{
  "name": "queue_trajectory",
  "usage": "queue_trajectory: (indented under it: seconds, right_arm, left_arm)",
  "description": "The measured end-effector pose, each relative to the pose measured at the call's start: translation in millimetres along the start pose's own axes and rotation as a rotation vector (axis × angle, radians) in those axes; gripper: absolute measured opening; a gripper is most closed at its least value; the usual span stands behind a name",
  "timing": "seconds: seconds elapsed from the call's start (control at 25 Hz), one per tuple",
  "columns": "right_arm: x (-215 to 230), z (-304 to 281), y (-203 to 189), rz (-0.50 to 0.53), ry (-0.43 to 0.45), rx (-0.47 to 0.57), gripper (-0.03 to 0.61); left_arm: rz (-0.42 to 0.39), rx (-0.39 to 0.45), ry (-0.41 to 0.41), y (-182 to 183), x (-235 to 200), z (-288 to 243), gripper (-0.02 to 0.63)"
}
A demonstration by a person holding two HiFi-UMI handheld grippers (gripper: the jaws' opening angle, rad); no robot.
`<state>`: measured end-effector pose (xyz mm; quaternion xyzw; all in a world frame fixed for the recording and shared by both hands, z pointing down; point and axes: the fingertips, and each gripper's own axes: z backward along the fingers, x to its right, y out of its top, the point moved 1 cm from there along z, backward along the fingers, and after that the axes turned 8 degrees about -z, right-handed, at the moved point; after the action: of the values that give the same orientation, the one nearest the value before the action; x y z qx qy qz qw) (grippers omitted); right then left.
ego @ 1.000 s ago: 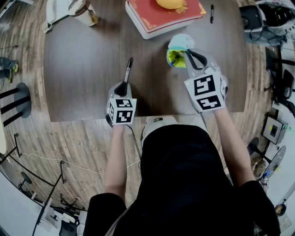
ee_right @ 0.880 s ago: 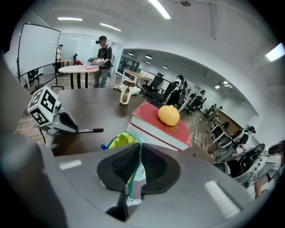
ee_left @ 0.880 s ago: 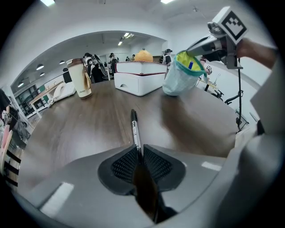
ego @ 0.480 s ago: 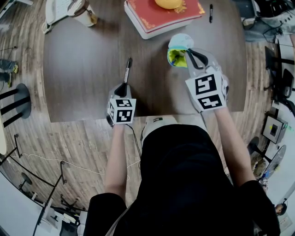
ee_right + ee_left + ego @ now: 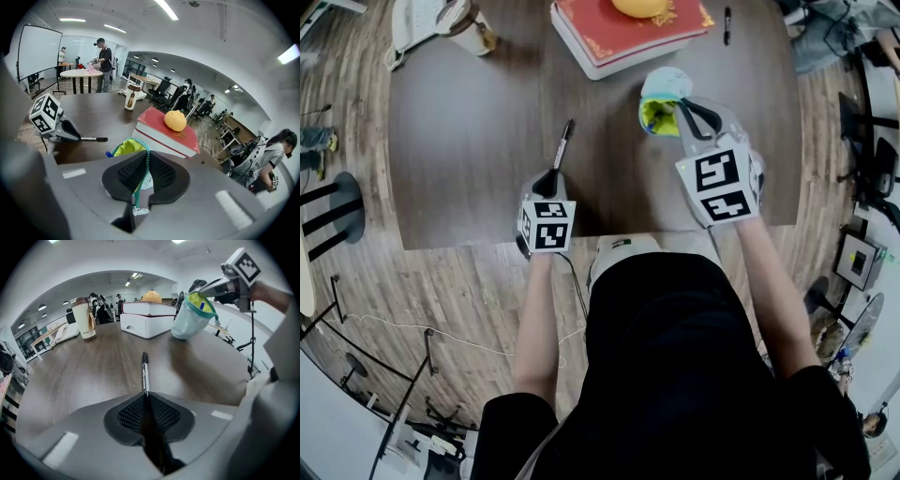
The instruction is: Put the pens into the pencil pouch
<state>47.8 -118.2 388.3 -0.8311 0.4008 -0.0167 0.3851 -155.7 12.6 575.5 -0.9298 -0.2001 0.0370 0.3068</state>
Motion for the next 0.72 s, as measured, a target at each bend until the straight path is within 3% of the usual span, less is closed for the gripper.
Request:
queue_trajectory:
  seconds: [0.72]
  right_arm:
    - [0.7,0.1,0.3,-0.005,-0.003,0.008,0.025]
  left_arm:
    - [-0.05,0.09,-0.063,35.0,28.2,28.9,0.032]
